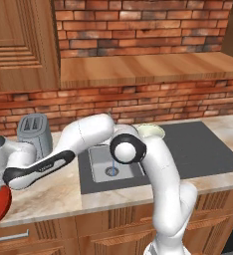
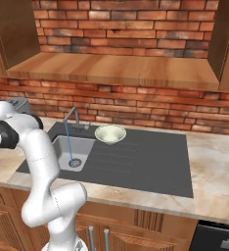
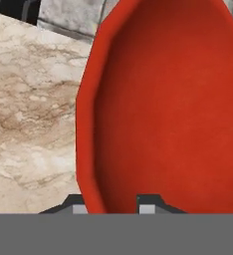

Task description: Rinse each bowl for a few seconds and place them down in the sink or on the counter.

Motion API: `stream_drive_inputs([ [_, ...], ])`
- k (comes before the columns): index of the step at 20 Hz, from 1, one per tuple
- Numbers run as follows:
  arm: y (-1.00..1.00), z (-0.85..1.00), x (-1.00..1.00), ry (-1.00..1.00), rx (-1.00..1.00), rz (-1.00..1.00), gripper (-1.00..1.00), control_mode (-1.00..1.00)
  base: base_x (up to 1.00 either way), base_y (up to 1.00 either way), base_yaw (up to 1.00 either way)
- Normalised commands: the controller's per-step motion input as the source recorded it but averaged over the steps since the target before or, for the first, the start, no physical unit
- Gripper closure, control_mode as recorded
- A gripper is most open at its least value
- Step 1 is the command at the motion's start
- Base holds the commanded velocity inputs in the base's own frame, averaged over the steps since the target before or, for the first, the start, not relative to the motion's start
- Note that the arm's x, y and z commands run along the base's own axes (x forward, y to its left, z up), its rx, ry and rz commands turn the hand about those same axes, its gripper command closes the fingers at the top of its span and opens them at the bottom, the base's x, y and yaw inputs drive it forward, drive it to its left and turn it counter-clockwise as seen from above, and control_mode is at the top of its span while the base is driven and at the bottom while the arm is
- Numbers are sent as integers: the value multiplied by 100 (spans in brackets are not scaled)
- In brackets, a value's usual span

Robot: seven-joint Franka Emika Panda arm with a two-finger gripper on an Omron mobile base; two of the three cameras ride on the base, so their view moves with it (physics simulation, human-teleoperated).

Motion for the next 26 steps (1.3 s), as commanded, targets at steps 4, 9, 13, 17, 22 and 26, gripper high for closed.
stream_drive_inputs([
  [4,-22,45,-60,-21,6,-6,100,-100,0,0,0],
  [9,-25,62,-41,-18,9,-14,100,-100,0,0,0],
  [13,-23,60,-28,-11,9,-22,100,-100,0,0,0],
  [17,-30,55,-24,-6,8,-25,100,-100,0,0,0],
  [22,-36,48,-26,-2,7,-27,100,-100,0,0,0],
  [26,-41,35,-35,0,9,-28,100,-100,0,0,0],
])
